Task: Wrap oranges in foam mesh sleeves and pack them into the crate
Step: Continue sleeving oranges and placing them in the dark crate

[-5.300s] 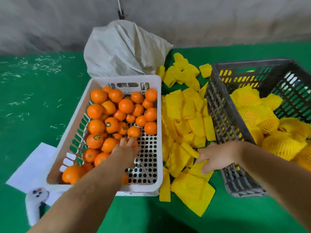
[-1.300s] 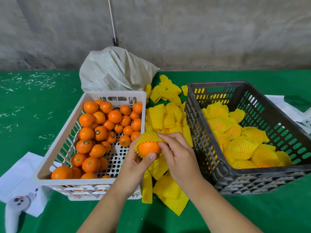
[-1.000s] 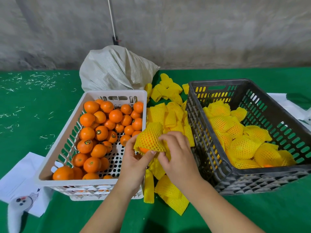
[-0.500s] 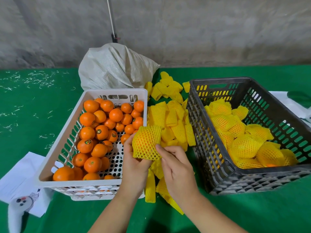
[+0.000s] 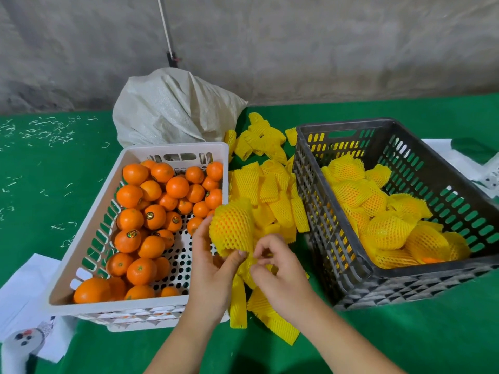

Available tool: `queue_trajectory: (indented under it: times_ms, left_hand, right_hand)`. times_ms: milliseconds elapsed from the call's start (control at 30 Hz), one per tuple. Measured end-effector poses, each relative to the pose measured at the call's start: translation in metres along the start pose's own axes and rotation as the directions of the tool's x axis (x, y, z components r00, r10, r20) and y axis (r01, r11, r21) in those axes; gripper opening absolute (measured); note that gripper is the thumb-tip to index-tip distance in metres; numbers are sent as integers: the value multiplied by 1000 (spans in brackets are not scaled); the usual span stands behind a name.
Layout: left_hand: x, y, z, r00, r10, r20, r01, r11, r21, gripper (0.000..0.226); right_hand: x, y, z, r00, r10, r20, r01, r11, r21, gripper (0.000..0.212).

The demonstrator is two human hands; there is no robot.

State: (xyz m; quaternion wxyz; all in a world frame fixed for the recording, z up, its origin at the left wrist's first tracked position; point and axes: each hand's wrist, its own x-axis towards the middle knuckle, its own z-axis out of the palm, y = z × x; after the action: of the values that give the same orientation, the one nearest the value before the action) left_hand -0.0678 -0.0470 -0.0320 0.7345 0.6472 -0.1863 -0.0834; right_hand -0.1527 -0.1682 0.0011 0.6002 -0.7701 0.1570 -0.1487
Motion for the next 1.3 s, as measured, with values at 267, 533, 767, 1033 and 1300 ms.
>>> queue_trajectory:
  times_ms: [267,533,767,1033,1300]
  left_hand:
    - [5,-4,11,918,155,366,-310,854,417,91]
    - [36,-11,4,942,-4,336,-246,675,696,51]
    - [36,-13,10,927,-58,369,-283,536,795,62]
    - [37,-9,8,942,-55,330,-197,708,678,25]
    - [80,13,-24,933,-357,-53,360,931,60,20]
  right_hand:
    - [15,-5,-7,942,336,-5,-294,830,474,83]
    - [96,-5,-176,826,310,-470,-136,920,368,88]
    - [138,22,-244,620,464,-633,-231,879,418,57]
    - [153,12,-192,660,414,-627,-143,888,436,47]
    - [178,35,-110,976,-138,167,212,445,-870,31]
